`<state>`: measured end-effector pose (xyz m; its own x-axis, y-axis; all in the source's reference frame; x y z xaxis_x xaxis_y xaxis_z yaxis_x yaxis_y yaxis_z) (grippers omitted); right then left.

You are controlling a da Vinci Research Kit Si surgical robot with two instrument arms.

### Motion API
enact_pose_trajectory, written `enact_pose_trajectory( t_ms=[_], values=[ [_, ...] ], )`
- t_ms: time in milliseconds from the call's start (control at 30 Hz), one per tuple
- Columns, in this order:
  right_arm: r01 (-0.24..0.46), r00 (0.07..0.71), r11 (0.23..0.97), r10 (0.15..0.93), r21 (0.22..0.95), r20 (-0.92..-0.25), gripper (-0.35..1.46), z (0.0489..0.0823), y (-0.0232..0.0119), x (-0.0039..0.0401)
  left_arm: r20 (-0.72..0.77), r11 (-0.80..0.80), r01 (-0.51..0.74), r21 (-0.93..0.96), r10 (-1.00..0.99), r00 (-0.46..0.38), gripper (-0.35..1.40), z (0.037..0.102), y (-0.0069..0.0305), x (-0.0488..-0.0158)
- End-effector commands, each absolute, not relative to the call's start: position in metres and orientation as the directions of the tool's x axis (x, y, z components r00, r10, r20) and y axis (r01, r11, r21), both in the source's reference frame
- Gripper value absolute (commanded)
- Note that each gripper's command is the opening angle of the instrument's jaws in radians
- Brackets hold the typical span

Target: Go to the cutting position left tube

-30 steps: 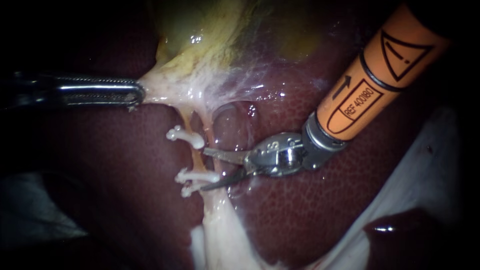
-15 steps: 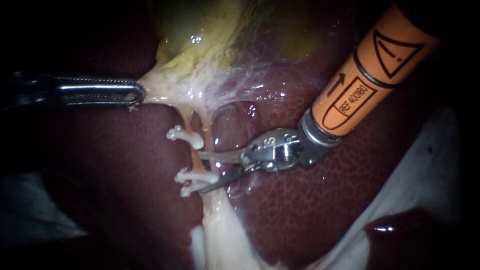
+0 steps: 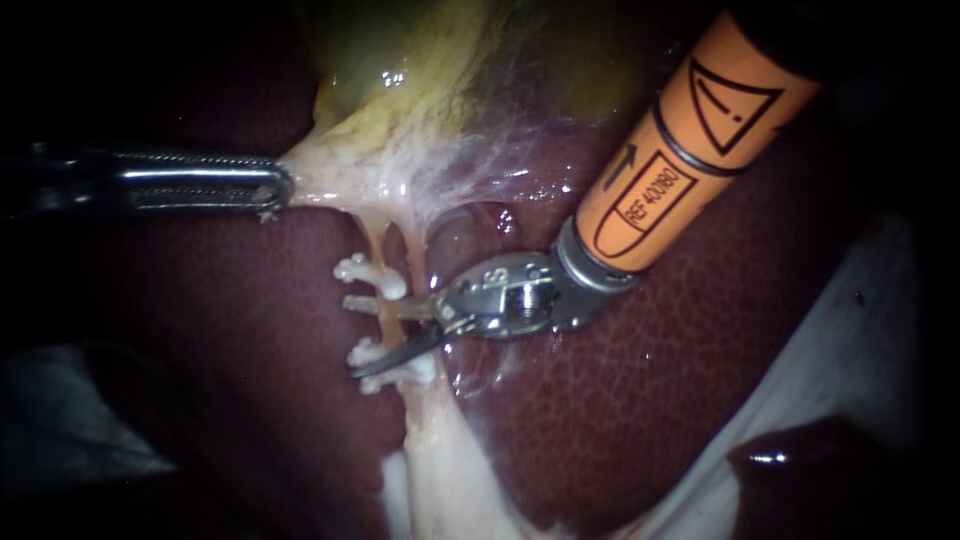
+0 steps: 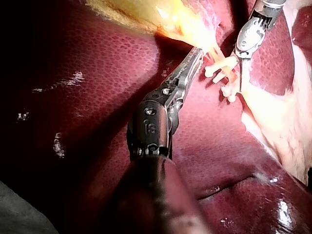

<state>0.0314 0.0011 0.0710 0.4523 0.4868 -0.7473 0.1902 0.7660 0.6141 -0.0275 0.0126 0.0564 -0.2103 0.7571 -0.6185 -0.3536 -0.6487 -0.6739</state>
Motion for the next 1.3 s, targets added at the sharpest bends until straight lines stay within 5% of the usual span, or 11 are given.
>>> enact_pose_trajectory(
  t_ms=[33,500,1067,1300],
  values=[
    [0.177,0.447,0.757,0.507,0.628,-0.737,1.31,0.071,0.0012,0.0317,-0.618,-0.648,-0.355,-0.674,0.757,-0.21,-0.35,0.0564,0.0126,-0.0275],
    [0.103,0.432,0.711,0.597,0.695,-0.675,1.31,0.0719,0.0004,0.0338,-0.618,-0.648,-0.354,-0.675,0.758,-0.21,-0.35,0.0563,0.0126,-0.0278],
    [0.255,0.365,0.615,0.653,0.746,-0.663,1.29,0.0683,-0.0023,0.0354,-0.617,-0.648,-0.351,-0.676,0.758,-0.211,-0.35,0.0562,0.0126,-0.0279],
    [0.255,0.329,0.602,0.682,0.757,-0.653,1.29,0.0667,-0.0013,0.0353,-0.617,-0.648,-0.351,-0.676,0.758,-0.211,-0.35,0.0562,0.0126,-0.0279]
  ],
)
